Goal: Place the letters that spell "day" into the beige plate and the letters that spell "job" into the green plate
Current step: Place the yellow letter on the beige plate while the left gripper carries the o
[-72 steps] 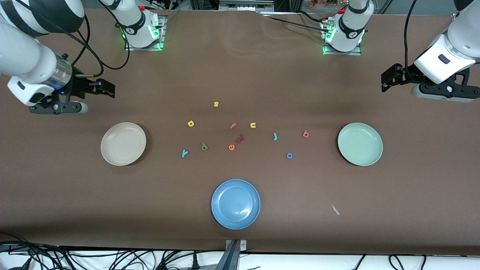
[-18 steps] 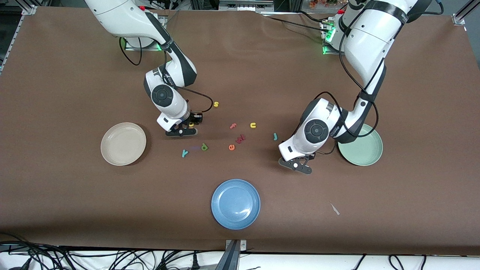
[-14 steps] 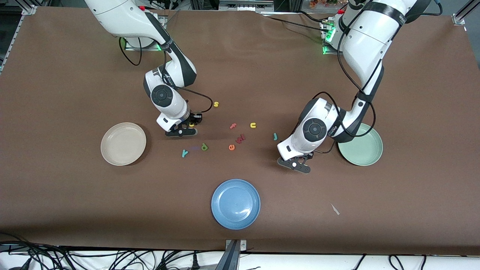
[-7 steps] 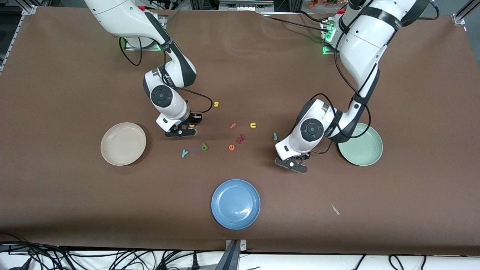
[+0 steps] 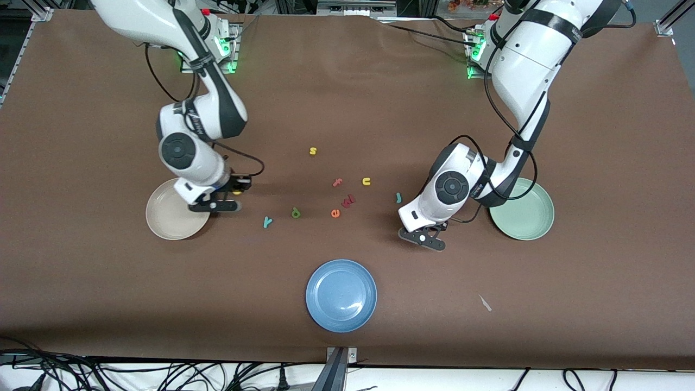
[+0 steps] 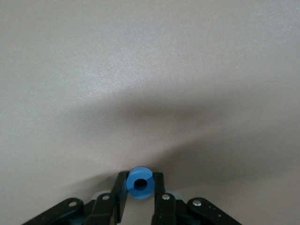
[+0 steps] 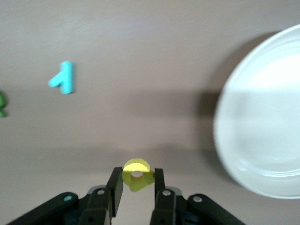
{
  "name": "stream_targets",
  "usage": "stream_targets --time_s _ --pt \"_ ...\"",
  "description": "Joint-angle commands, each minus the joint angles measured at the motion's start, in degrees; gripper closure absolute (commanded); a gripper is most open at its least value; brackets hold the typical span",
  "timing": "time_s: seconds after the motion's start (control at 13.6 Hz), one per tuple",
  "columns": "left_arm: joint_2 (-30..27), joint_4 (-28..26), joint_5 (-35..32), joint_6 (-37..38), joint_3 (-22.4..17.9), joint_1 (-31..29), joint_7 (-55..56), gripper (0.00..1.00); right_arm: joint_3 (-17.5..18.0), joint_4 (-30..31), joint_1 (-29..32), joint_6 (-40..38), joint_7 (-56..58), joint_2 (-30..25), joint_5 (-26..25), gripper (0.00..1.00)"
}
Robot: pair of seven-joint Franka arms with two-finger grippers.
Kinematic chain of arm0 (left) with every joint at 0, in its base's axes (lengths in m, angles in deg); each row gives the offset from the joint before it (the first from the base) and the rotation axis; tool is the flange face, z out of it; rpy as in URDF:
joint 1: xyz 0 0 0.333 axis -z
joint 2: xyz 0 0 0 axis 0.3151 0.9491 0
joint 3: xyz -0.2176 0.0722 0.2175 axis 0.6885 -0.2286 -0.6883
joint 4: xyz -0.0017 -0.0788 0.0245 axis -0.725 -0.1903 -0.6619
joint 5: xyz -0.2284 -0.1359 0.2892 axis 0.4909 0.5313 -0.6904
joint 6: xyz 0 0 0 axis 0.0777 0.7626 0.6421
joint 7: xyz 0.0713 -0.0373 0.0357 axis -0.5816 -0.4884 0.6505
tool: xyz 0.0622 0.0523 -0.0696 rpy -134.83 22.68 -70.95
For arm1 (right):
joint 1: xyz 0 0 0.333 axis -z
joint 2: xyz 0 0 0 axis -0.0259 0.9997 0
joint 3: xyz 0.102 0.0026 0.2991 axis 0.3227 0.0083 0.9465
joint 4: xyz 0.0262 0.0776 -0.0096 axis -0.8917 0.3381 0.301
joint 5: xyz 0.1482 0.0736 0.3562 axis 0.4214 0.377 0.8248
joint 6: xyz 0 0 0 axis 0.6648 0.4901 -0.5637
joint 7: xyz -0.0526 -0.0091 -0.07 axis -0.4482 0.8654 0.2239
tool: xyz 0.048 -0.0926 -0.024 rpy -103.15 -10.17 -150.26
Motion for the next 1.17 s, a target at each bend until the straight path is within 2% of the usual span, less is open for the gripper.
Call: stream_targets --time_s 0.0,0.07,0.22,0.29,0.37,0.59,0.81,1.1 --pt "-4.6 -1.0 -1.5 6.7 0.0 -0.3 1.8 1.0 -4.3 1.2 -0.1 0.6 5.3 -0.2 0.3 0.87" --pt "-6.0 -1.3 -1.6 9.1 0.1 -0.6 2.1 1.0 -5.9 1.1 0.7 0.7 8.4 0.5 0.3 0.87" --pt "-8.6 -1.2 -1.5 12.9 0.0 -1.4 2.1 1.0 -6.5 0.7 5.0 1.7 14.4 1.8 0.4 0.85" --pt "-10.0 -1.2 -1.5 15.3 -0.1 -2.1 1.9 1.0 -6.5 0.6 6.8 2.7 16.9 2.4 0.4 0.68" --pt "-11.6 -1.3 -1.5 17.7 -0.1 -3.3 1.9 1.0 -6.4 0.6 8.3 4.7 18.4 3.1 0.5 0.01" --pt "-15.0 -1.3 -1.6 23.7 0.0 -5.9 1.2 1.0 -5.6 0.2 7.9 4.9 15.9 3.0 0.7 0.0" --pt "-16.7 -1.2 -1.6 27.9 0.0 -7.3 1.2 1.0 -1.3 -2.8 7.8 4.5 4.4 3.6 3.1 0.0" --pt "-17.4 -1.3 -1.6 30.9 -0.1 -9.2 1.2 1.0 3.7 -8.7 7.8 3.6 -11.4 7.3 3.1 0.0"
